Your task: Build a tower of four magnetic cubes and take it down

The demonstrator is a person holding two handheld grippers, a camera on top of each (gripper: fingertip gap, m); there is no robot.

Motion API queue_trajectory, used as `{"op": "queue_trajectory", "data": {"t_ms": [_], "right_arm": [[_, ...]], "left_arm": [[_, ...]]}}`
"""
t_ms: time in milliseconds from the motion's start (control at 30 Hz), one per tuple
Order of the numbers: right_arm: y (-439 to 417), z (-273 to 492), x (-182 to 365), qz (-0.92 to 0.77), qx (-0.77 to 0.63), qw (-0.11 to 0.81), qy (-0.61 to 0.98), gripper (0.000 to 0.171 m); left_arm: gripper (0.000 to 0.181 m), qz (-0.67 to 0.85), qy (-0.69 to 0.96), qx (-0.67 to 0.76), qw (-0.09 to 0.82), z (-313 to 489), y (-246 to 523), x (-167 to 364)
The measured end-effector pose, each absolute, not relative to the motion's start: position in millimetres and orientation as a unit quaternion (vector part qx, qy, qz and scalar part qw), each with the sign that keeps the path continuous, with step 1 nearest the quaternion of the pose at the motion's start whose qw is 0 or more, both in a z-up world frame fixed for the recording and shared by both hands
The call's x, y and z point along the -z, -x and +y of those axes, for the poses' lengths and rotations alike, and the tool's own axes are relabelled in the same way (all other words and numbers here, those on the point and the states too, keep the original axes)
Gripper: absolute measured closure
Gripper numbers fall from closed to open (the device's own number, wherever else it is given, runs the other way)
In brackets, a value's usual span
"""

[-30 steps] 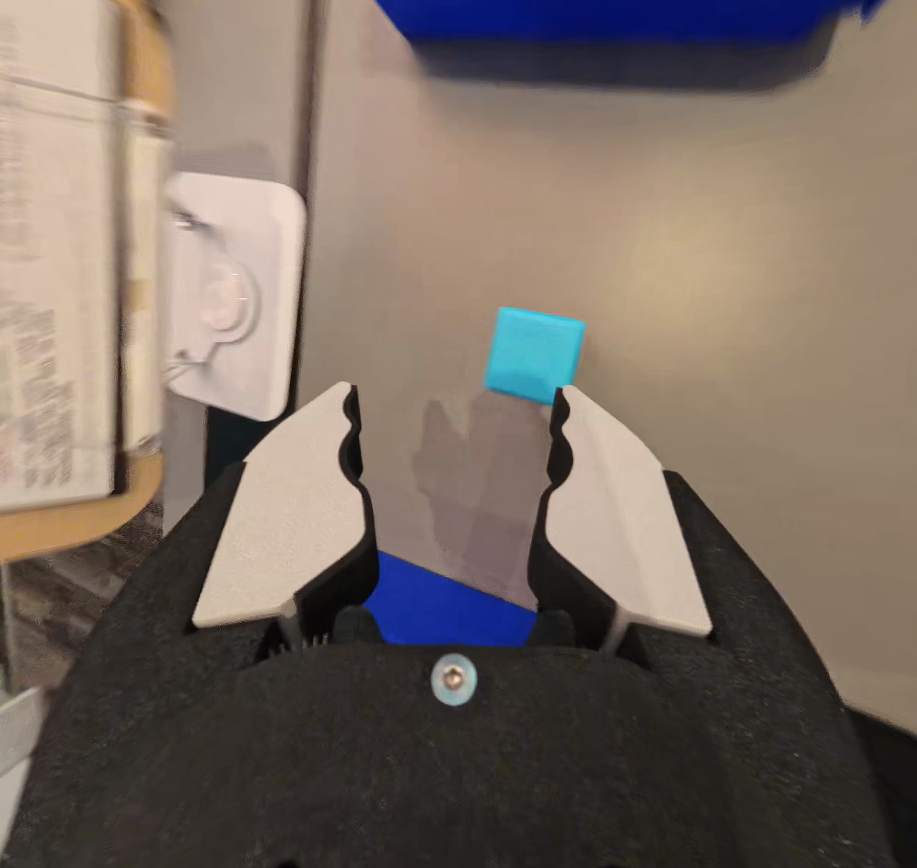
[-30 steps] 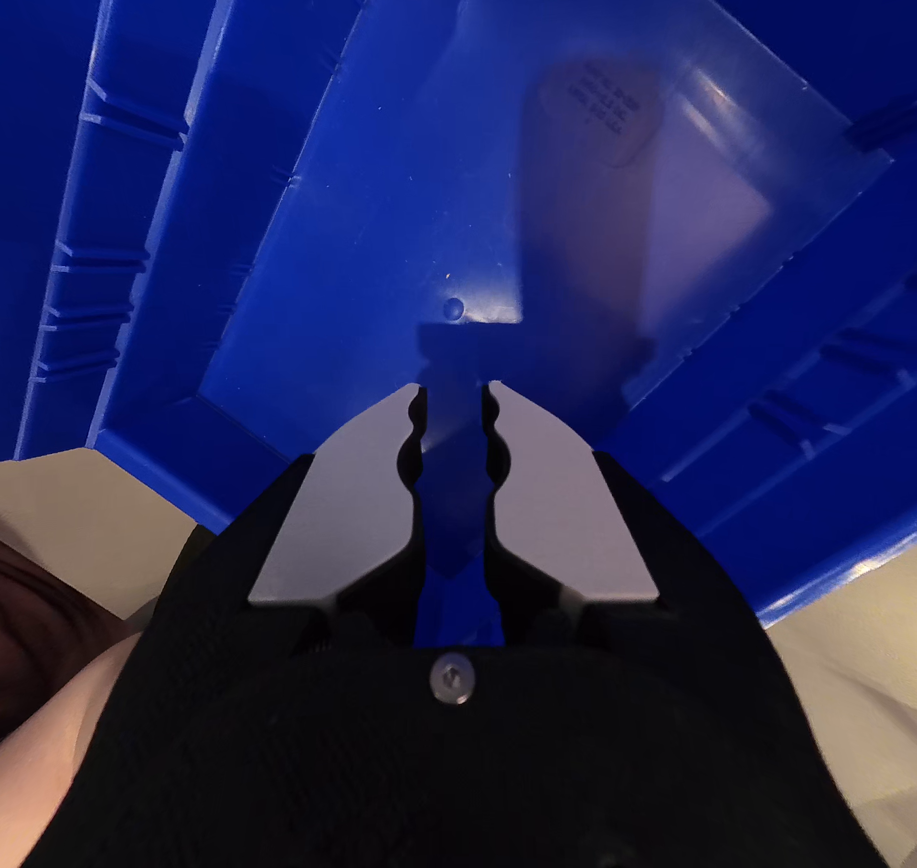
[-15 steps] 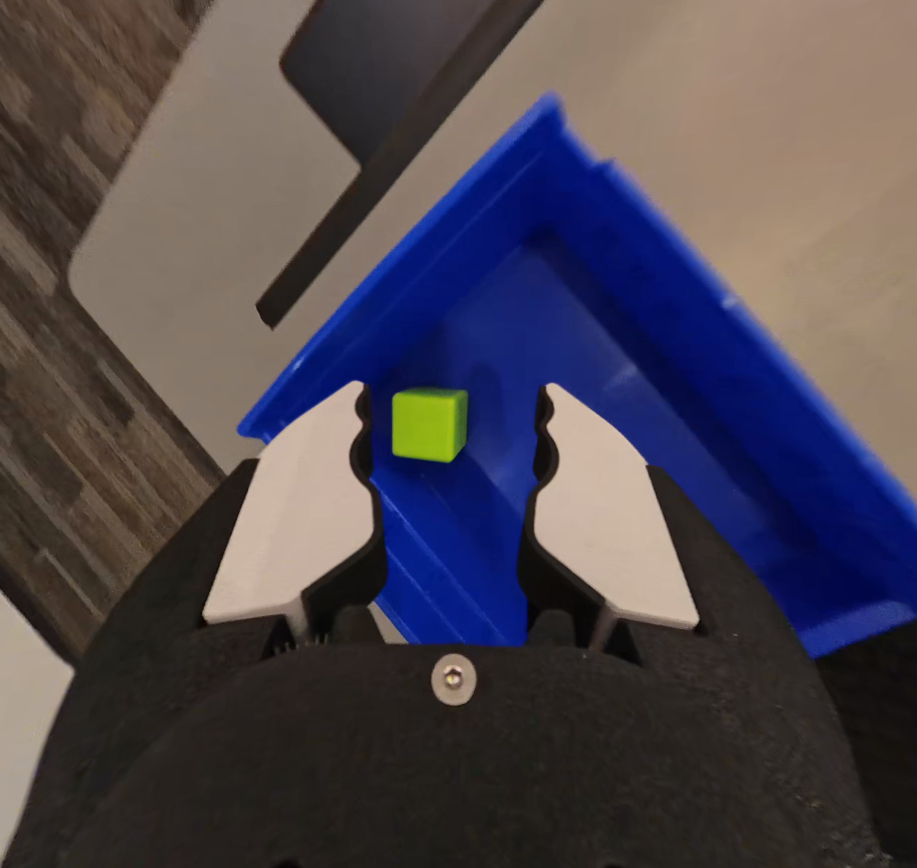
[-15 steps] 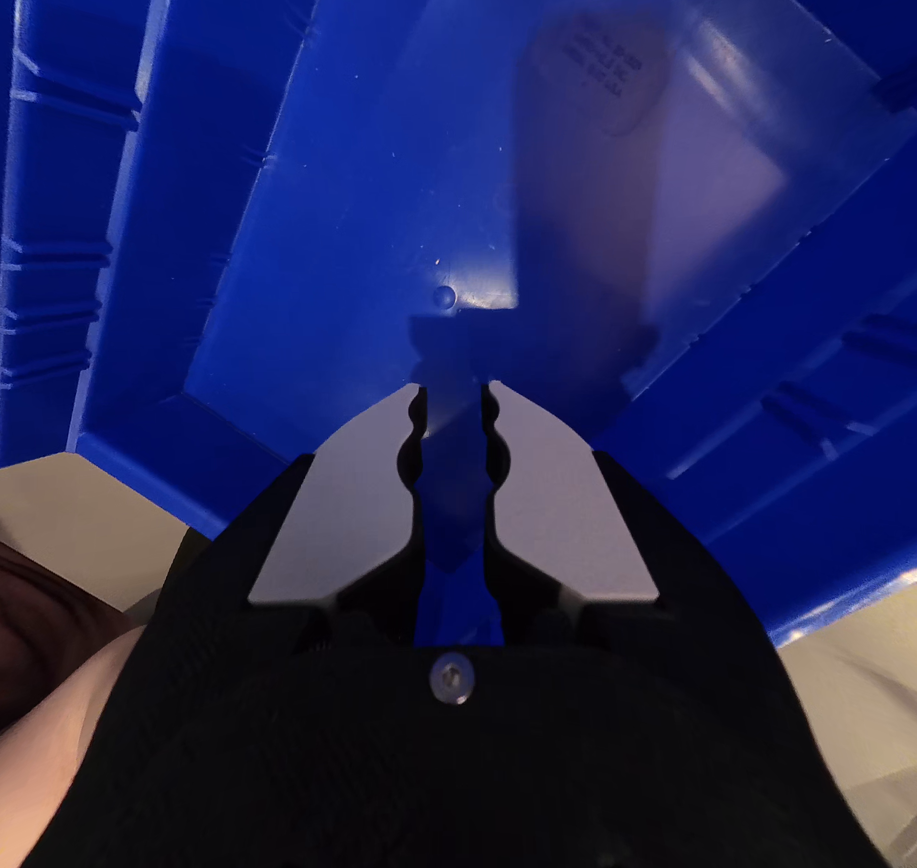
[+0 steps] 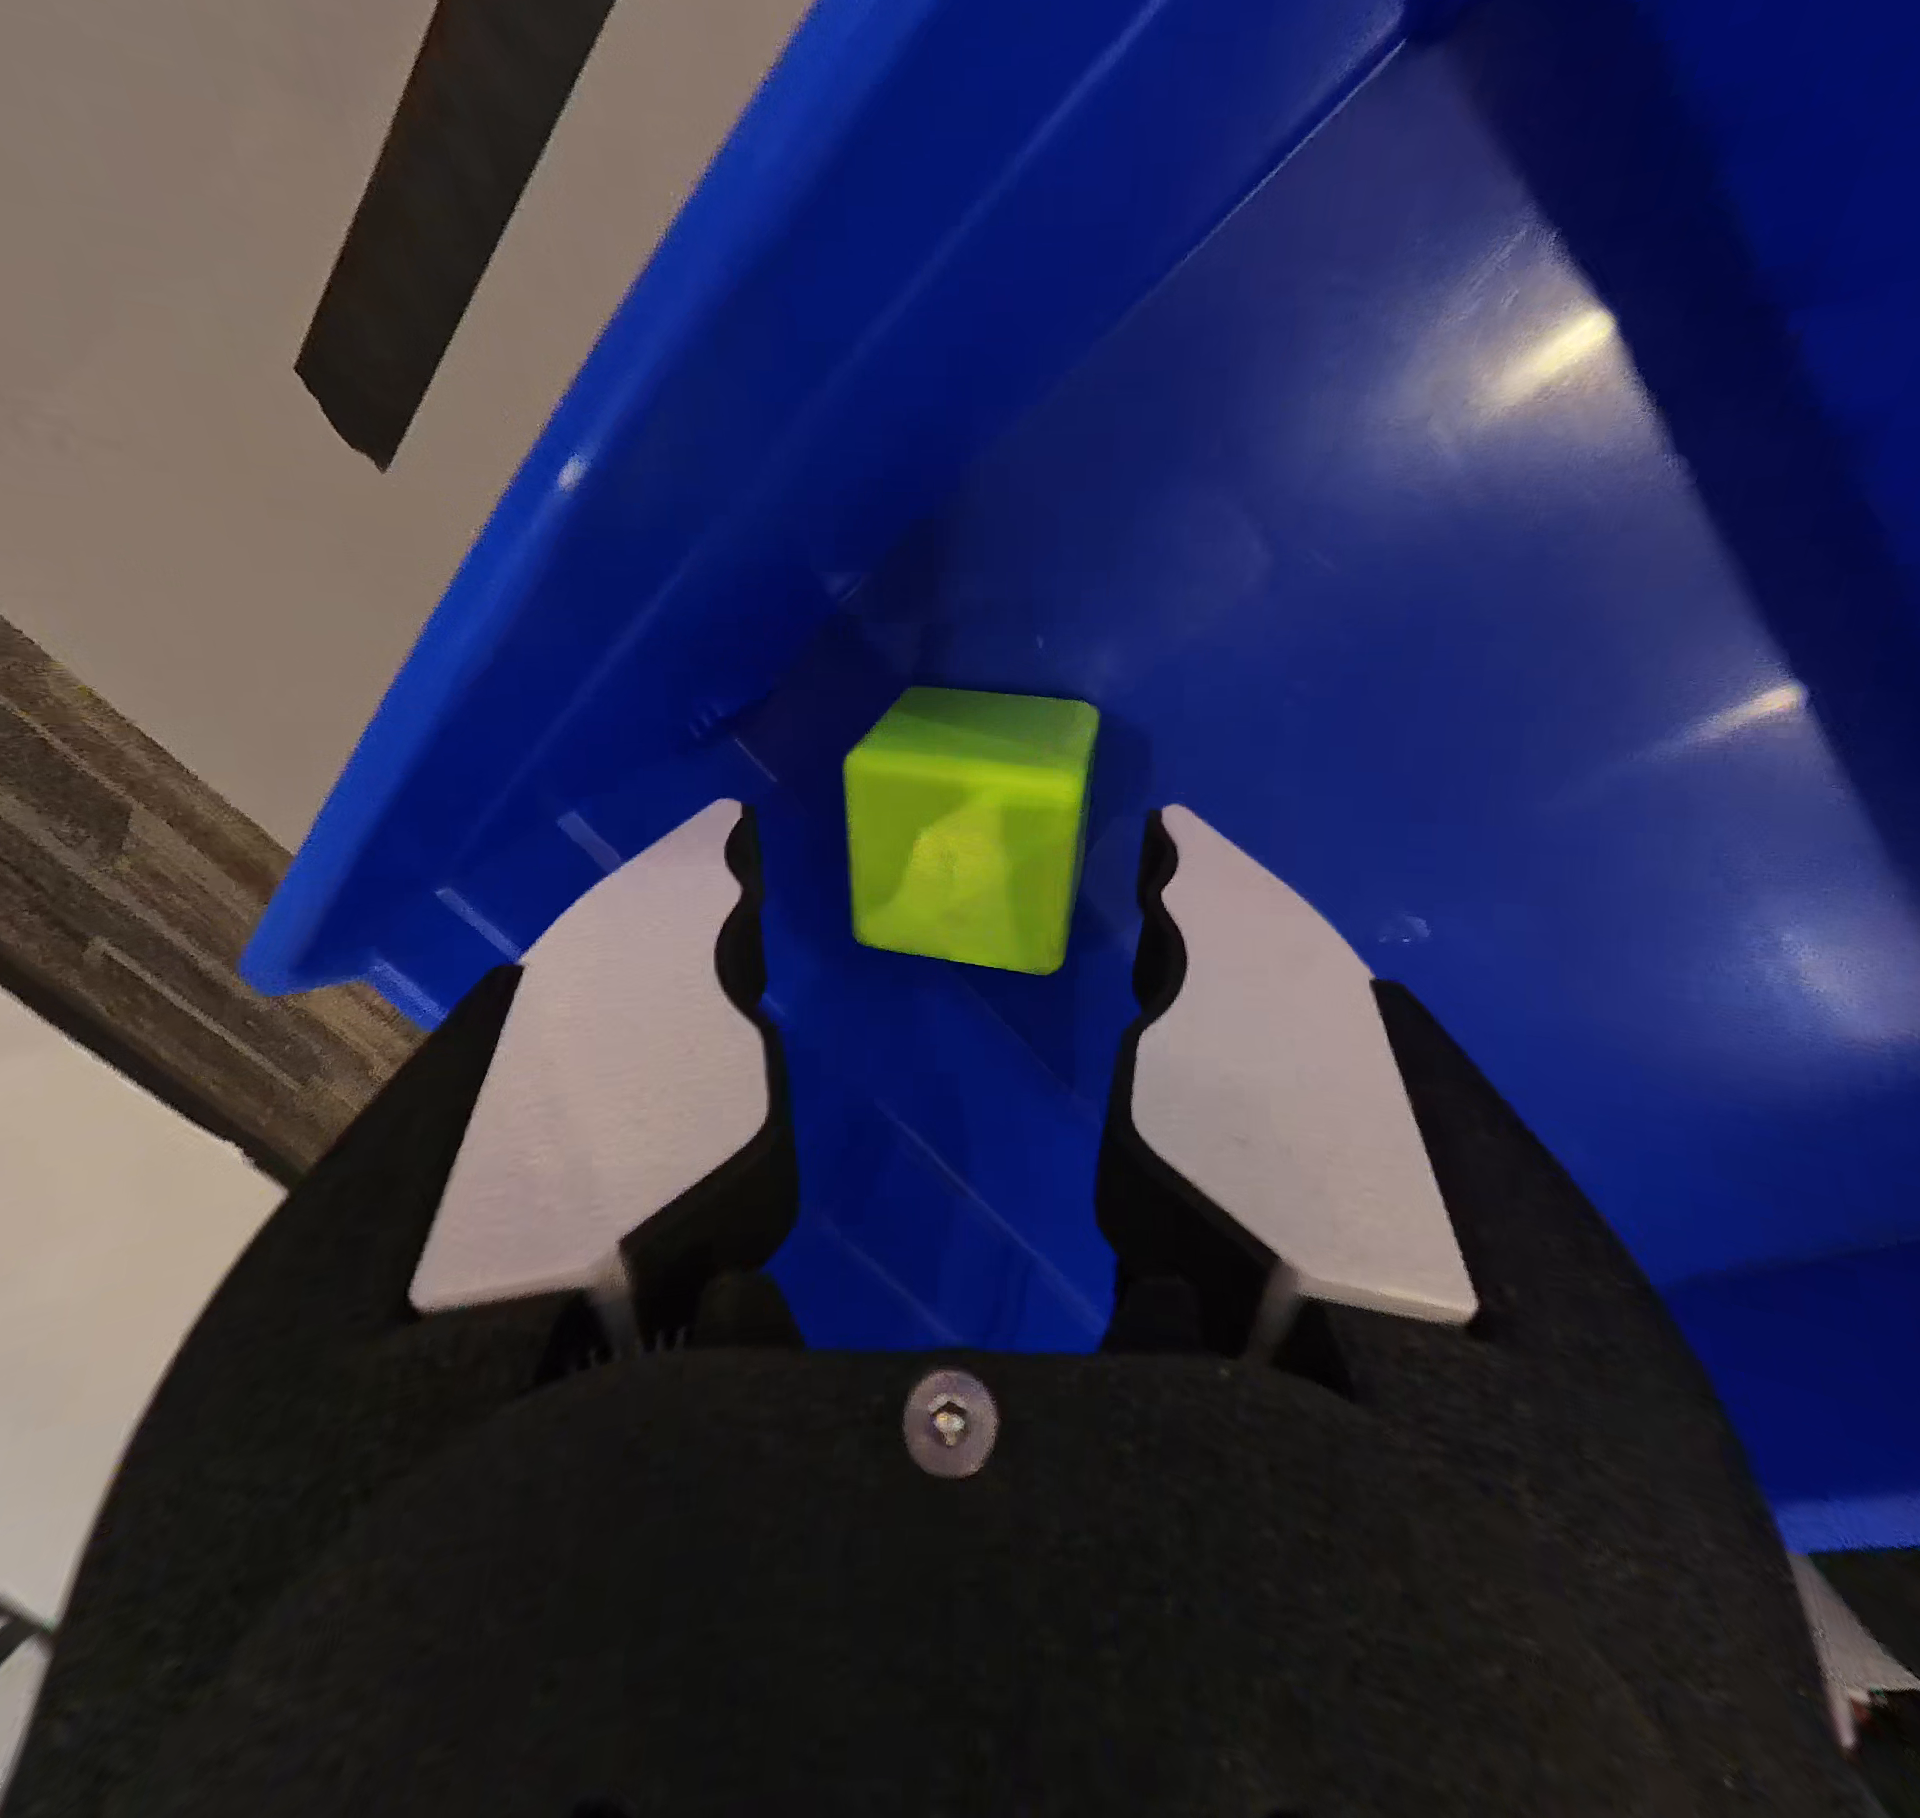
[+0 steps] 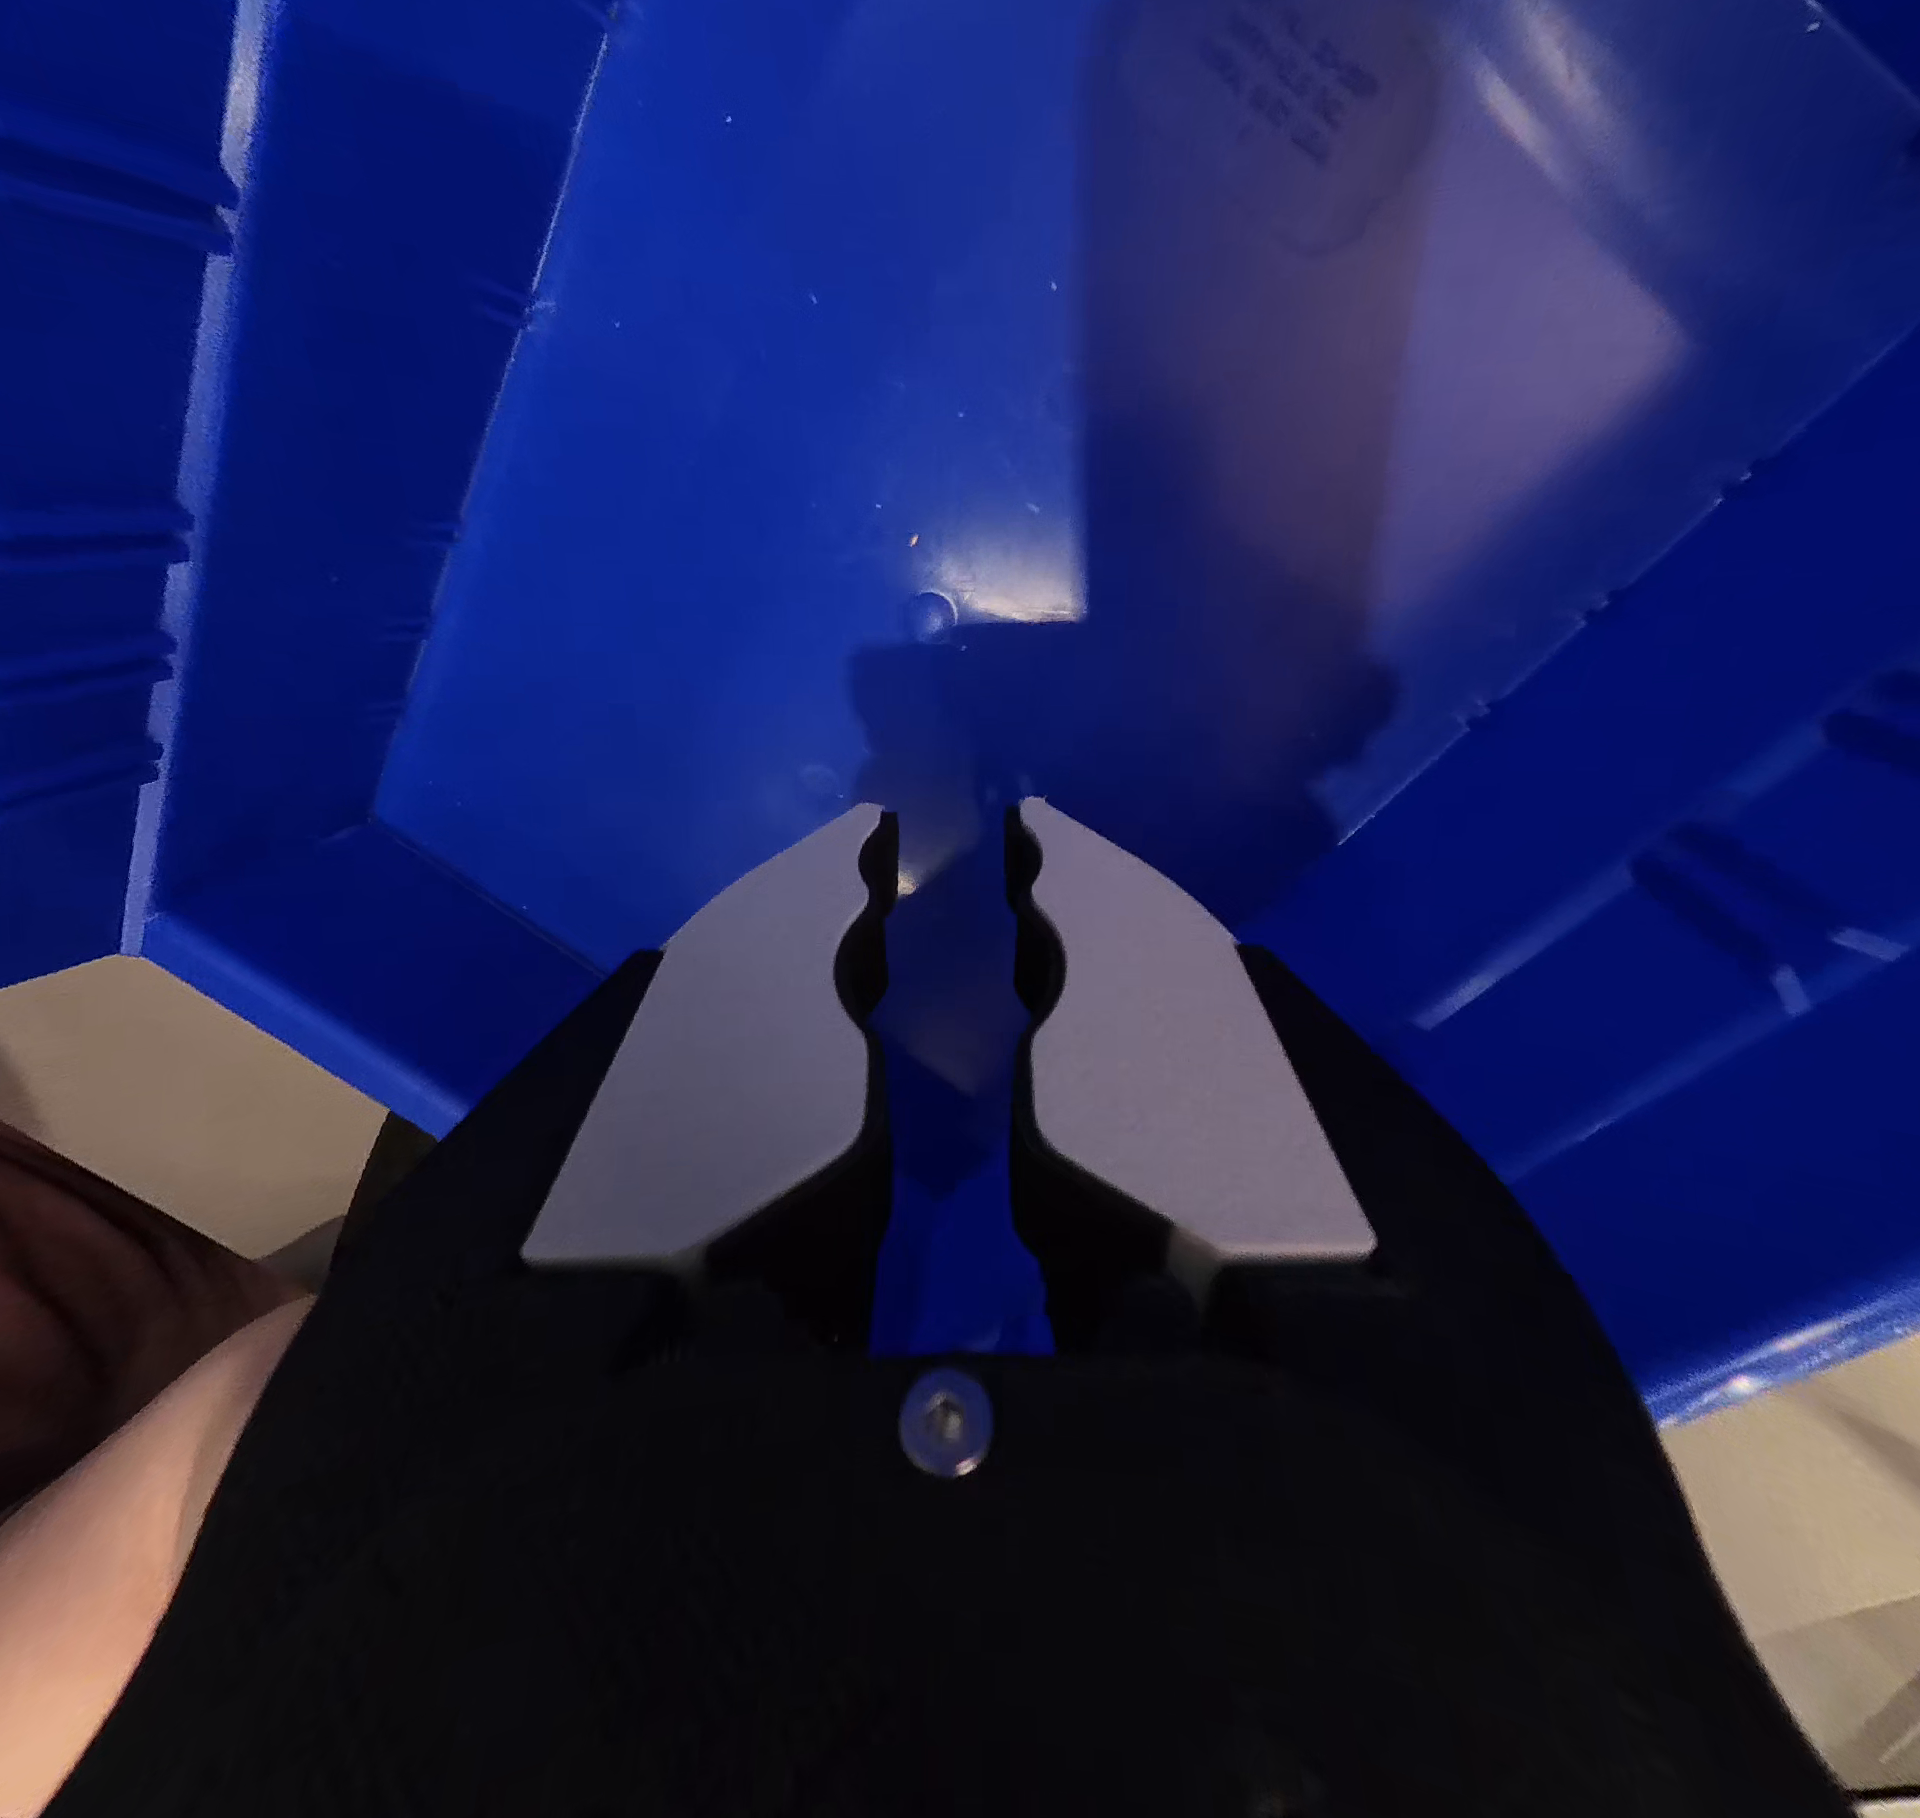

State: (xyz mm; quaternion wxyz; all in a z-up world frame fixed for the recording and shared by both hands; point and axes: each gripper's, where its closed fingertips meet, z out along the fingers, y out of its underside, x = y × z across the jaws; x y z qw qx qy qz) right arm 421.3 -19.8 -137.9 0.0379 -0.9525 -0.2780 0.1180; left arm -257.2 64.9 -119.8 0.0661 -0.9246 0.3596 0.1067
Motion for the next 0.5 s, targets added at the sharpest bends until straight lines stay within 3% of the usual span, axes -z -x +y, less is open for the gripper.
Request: {"op": "queue_trajectory", "data": {"t_ms": [233,300,500], "right_arm": [[-422,-20,134,-0.277,-0.119,0.046,0.952,0.15],[-423,-20,133,-0.277,-0.12,0.047,0.952,0.15],[-423,-20,130,-0.277,-0.126,0.054,0.951,0.15]], "left_arm": [[0.115,0.363,0.924,-0.112,0.031,61,262,133],[0.133,0.374,0.918,-0.127,0.032,62,263,134],[0.134,0.39,0.91,-0.132,0.053,61,253,108]]}}
